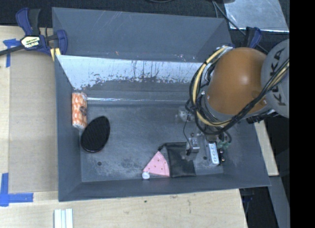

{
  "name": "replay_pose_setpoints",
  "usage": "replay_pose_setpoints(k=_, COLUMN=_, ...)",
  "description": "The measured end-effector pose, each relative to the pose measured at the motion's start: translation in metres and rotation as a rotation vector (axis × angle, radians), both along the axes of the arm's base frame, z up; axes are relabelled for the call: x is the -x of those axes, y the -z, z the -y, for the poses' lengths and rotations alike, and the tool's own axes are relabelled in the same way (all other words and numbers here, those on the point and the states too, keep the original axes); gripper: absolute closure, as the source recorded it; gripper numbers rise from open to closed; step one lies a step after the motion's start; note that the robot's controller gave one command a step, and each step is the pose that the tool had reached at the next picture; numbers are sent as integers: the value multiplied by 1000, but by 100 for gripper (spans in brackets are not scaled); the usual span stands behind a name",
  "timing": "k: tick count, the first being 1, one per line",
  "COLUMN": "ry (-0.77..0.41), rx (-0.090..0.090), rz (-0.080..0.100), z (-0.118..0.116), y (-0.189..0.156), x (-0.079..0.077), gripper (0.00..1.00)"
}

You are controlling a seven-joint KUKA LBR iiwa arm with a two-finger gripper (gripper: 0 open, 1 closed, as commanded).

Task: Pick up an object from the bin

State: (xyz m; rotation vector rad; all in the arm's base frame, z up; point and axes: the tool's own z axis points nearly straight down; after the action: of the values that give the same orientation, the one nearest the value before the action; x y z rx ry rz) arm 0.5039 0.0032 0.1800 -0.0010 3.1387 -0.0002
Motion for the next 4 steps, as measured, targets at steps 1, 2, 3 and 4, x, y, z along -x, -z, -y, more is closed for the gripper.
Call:
replay_pose_setpoints(k=1, ry=135, rx=1, rz=-9, z=36, y=113, x=-8, gripper=0)
replay_pose_setpoints(k=2, ry=222, rx=-1, rz=4, z=31, y=110, x=-24, gripper=0)
replay_pose_setpoints(k=3, ry=136, rx=1, rz=-6, z=37, y=112, x=-9, gripper=0)
replay_pose_setpoints(k=4, ry=222, rx=0, rz=8, z=32, y=109, x=-25, gripper=0)
